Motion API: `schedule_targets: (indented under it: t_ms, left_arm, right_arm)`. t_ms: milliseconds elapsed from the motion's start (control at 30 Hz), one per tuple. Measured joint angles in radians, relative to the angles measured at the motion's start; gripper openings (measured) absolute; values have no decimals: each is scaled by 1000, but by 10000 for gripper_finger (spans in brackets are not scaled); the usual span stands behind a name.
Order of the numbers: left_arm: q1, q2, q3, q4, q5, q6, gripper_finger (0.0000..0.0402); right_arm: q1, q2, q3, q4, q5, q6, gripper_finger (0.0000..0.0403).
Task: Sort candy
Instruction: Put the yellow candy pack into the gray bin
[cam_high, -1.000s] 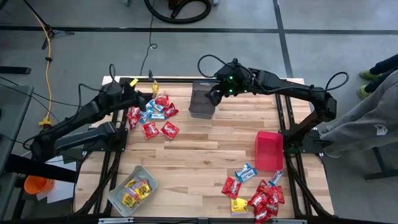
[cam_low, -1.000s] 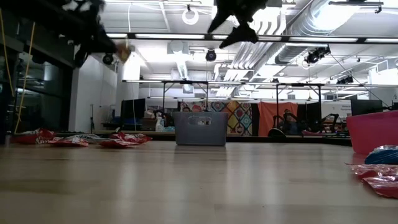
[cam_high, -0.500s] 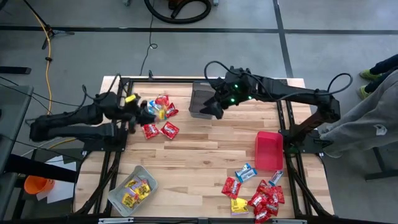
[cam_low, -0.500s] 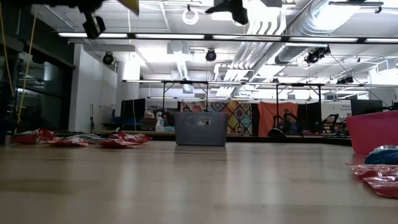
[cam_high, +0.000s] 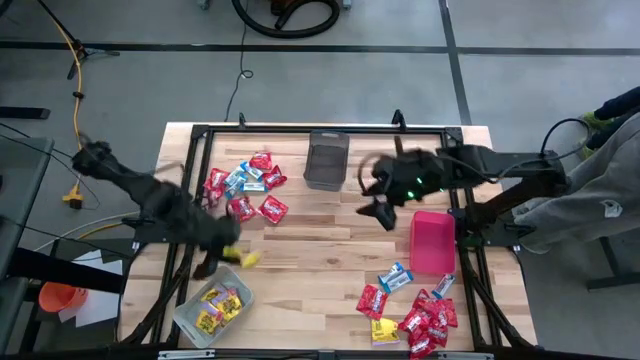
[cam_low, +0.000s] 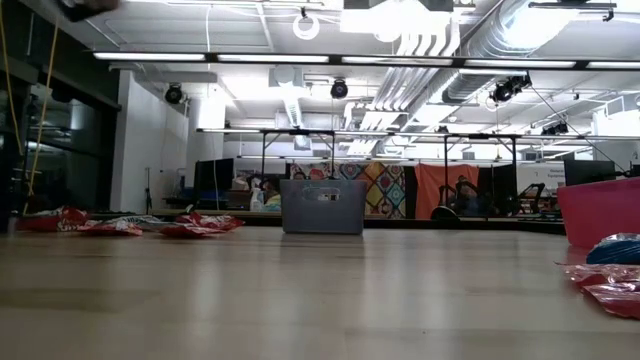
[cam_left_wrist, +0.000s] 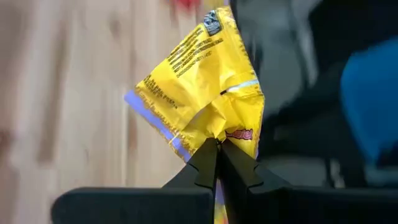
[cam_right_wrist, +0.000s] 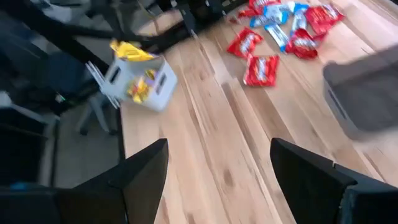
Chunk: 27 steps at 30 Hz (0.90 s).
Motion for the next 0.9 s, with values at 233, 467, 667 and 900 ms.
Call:
schedule_targets:
  t_ms: [233, 467, 667, 900]
  left_arm:
    - [-289, 235, 30, -30, -2, -289, 0]
    - [-427, 387, 30, -36, 8, -474, 0]
    - [-429, 408, 30, -99, 5, -467, 0]
    - [-407, 408, 30, -149, -19, -431, 9]
  right_arm:
    - [185, -14, 0, -95, 167, 5, 277]
    - [316, -10, 0, -105, 252, 50, 277]
    - [403, -10, 0, -118, 314, 144, 277]
    - [455, -10, 0, -119, 418, 212, 277]
